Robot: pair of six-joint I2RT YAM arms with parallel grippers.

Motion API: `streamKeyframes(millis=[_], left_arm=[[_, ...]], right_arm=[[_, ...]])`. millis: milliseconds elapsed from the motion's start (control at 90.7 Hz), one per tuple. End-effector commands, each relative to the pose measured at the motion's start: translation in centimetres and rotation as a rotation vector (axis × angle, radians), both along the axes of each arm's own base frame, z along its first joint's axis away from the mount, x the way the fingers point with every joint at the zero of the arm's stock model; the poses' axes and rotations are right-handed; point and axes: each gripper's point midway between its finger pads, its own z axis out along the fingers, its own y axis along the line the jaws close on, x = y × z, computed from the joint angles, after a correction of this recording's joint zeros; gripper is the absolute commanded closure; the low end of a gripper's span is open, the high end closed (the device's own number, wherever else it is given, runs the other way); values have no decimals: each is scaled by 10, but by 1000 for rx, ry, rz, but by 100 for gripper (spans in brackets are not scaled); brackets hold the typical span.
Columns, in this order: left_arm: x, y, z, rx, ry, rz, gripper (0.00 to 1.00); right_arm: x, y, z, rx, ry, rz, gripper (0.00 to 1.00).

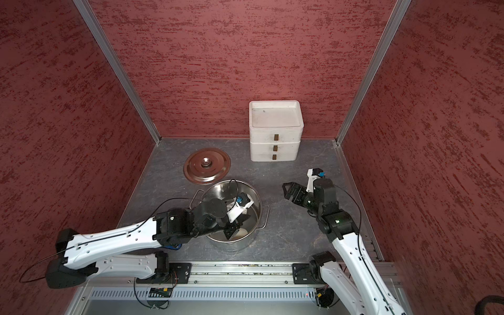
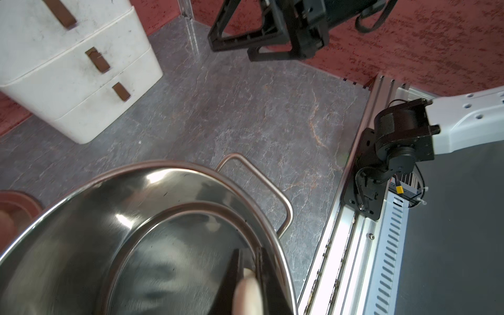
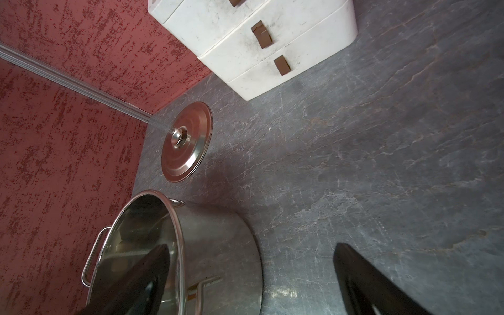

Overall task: Stir the soup with a spoon
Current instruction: Stir the soup in the pan with a stick.

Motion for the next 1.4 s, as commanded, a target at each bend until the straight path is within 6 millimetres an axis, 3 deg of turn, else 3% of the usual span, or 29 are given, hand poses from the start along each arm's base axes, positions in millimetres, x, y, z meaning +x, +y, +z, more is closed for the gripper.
streamKeyframes(millis=[0, 187, 463, 661, 948, 1025, 1146, 1234, 1389], left_arm=[[2, 38, -14, 56, 38, 111, 100], [32, 93, -18, 36, 62, 287, 100], [85, 123, -10, 19, 21, 414, 100], [139, 102, 9, -62, -53, 436, 100], [184, 29, 22, -110, -82, 288, 100], [184, 5, 24, -108, -91, 220, 100], [167, -30, 28, -115, -103, 100, 100], [140, -52, 30, -103, -118, 8, 100], [87, -66, 25, -85, -87, -85, 100]], right_arm=[[0, 6, -1, 15, -12, 30, 2], [-3, 4, -4, 17, -8, 16, 1], [1, -12, 2, -52, -19, -50, 2], [2, -15, 5, -84, -18, -58, 2], [3, -19, 16, -96, -46, -70, 2], [3, -19, 19, -109, -50, -61, 1], [4, -18, 21, -123, -56, -48, 2], [5, -17, 21, -124, -56, -46, 2], [11, -12, 18, -123, -47, -25, 2]])
